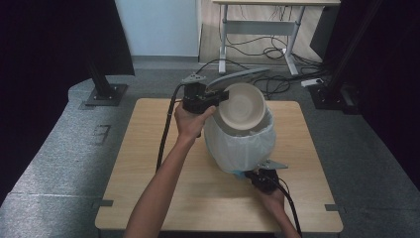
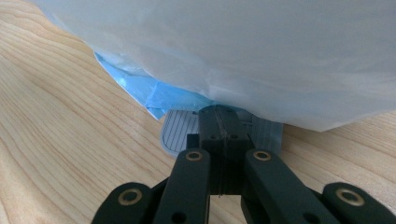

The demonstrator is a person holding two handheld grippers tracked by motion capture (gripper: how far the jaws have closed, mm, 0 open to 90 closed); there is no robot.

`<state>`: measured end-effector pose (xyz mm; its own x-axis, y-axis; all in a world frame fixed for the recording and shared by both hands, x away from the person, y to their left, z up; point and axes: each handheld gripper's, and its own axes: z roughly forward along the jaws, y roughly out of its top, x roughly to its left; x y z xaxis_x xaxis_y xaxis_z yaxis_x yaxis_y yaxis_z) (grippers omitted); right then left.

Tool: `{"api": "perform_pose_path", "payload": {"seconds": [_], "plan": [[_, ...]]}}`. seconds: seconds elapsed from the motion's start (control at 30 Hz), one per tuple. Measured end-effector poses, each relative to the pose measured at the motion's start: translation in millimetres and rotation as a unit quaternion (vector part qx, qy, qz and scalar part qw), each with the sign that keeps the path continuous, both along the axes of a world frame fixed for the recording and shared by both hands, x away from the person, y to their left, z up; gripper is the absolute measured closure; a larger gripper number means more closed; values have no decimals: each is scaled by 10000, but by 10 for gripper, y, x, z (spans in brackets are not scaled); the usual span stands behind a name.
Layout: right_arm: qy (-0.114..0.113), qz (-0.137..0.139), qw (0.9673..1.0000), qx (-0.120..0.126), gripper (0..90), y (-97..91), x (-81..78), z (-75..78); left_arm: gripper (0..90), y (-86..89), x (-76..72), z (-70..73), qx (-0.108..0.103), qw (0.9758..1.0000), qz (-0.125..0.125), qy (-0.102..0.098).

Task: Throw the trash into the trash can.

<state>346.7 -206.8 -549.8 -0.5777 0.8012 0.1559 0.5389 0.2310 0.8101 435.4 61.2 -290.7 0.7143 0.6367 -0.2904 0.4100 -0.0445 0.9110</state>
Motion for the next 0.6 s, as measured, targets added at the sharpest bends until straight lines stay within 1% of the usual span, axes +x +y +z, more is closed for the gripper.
{"api": "perform_pose_path", "payload": {"seconds": [0.13,0.27,0.5,0.6], "plan": [[4,-1,10000,3,895,0,0,0,841,-4,38,-18,-15,10000,51,9],[2,-3,10000,-5,895,1,-2,1,840,-13,62,-32,15,10000,77,29],[0,-4,10000,-5,895,2,-2,1,837,-29,63,-44,33,9999,108,37],[13,3,10000,10,895,-1,-3,0,835,-33,70,-54,-6,9999,84,78]]}}
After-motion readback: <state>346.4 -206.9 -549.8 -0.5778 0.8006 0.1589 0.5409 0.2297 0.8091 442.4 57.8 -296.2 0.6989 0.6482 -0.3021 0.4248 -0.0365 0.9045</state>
